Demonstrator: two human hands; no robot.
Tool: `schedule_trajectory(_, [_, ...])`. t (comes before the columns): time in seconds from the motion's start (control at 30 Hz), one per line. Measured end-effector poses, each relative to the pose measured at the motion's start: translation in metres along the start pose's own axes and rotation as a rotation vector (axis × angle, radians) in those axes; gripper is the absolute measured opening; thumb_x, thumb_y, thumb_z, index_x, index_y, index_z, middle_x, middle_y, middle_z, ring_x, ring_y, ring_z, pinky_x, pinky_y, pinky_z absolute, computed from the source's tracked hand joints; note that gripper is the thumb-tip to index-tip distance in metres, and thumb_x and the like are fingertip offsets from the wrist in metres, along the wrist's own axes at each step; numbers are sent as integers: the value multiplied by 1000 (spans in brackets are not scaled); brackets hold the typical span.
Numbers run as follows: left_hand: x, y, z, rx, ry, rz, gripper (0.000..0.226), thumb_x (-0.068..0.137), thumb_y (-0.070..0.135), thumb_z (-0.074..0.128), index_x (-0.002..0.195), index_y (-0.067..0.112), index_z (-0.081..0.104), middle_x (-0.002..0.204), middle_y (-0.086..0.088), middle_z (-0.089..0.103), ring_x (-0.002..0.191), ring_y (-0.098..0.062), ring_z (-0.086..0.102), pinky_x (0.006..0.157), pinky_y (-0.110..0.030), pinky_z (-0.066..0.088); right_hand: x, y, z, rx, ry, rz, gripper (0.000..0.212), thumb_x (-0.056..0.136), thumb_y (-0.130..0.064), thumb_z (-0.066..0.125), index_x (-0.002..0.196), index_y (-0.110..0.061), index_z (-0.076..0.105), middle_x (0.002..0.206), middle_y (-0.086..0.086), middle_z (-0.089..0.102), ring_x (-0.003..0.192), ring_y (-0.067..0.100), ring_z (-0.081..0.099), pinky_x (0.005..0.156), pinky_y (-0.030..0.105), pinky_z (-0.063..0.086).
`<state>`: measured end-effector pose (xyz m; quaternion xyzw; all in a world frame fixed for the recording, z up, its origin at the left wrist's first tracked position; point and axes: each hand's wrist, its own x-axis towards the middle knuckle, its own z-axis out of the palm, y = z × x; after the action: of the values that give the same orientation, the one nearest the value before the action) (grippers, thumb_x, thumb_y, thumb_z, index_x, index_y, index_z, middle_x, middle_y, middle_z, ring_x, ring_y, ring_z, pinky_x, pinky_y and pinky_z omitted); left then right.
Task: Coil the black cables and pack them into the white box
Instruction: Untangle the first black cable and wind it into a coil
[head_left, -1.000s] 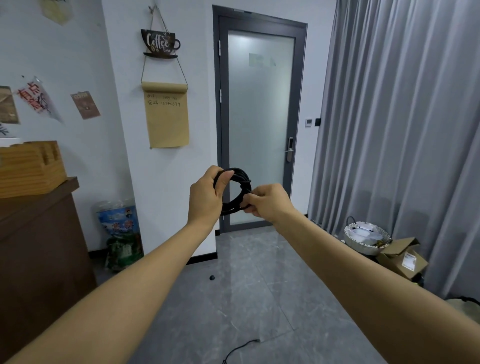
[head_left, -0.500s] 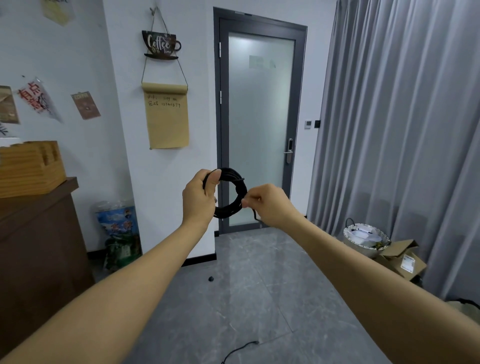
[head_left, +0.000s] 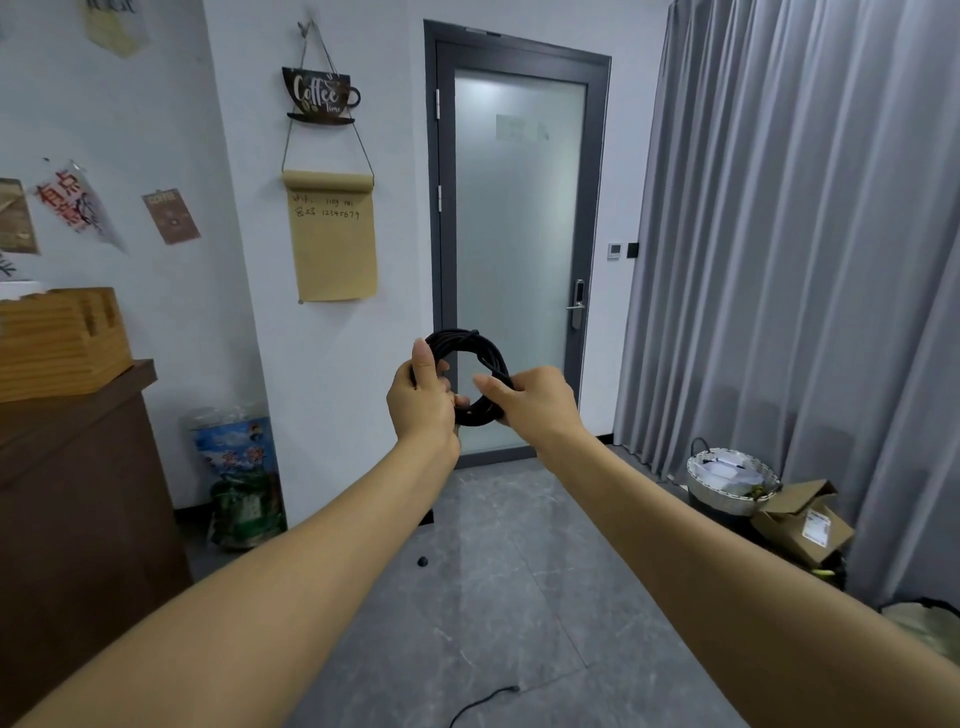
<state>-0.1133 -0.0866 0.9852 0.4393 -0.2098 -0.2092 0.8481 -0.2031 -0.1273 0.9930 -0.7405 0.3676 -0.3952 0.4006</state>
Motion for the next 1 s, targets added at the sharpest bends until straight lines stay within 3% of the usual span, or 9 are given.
schedule_trajectory(0.07, [-1, 0, 0, 9, -18, -17, 39, 97, 43, 43, 76, 11, 52, 55, 1, 33, 32, -5, 33, 52, -26, 37, 2, 1, 0, 202, 18, 89, 34, 84, -22, 69, 77, 11, 66, 72, 23, 65, 67, 26, 56, 82, 46, 56])
schedule_trajectory(0.1, [0, -1, 0, 24, -27, -25, 38, 97, 42, 44, 76, 11, 51, 55, 1, 33, 34, -6, 34, 53, -26, 38, 1, 0, -2, 279, 23, 124, 30, 84, -16, 68, 81, 14, 65, 84, 32, 67, 70, 27, 57, 84, 45, 55])
schedule_trajectory(0.2, [1, -7, -2, 114, -34, -43, 32, 97, 38, 47, 77, 14, 49, 60, -1, 40, 49, -13, 41, 63, -29, 44, -3, -1, -6, 375, 2, 171, 18, 87, -6, 61, 86, 12, 65, 107, 36, 61, 76, 25, 53, 66, 32, 45])
schedule_trajectory(0.3, [4, -12, -4, 205, -50, -55, 23, 97, 35, 49, 80, 19, 48, 66, -1, 46, 61, -13, 44, 82, -38, 47, -4, 3, -8, 408, -40, 202, 17, 90, -11, 59, 74, -9, 65, 100, 21, 70, 90, 27, 62, 69, 31, 44])
schedule_trajectory(0.47, [6, -10, -3, 319, -56, -72, 24, 96, 40, 48, 95, 15, 49, 97, -6, 54, 89, -23, 53, 97, -44, 48, -10, 9, -8, 544, -69, 258, 19, 93, -13, 57, 75, -11, 64, 80, 5, 68, 94, 21, 62, 88, 43, 43])
schedule_trajectory(0.63, [4, -11, -5, 279, -59, -105, 24, 97, 34, 48, 80, 18, 48, 78, -2, 55, 71, -18, 54, 94, -44, 50, -11, 14, -5, 614, -90, 285, 17, 94, -14, 56, 79, -9, 64, 82, 6, 66, 100, 24, 62, 87, 45, 44])
schedule_trajectory(0.77, [2, -10, -5, 267, -85, -112, 23, 97, 35, 47, 83, 18, 50, 82, -6, 61, 79, -23, 59, 93, -45, 51, -10, 17, -8, 637, -101, 275, 17, 94, -14, 54, 81, -9, 63, 83, 7, 65, 99, 25, 61, 86, 43, 47])
schedule_trajectory(0.93, [-6, -8, -4, 180, -101, -146, 23, 99, 32, 44, 87, 13, 49, 74, -4, 61, 65, -17, 58, 70, -35, 54, -9, 18, -11, 621, -124, 257, 17, 95, -14, 53, 81, -8, 62, 82, 8, 67, 96, 25, 63, 81, 37, 50])
schedule_trajectory(1.0, [-7, -6, -4, 136, -104, -182, 22, 99, 33, 44, 86, 15, 49, 68, -2, 61, 64, -15, 57, 68, -33, 52, -9, 16, -13, 609, -122, 257, 18, 95, -14, 54, 79, -8, 62, 80, 8, 66, 93, 24, 63, 80, 36, 51])
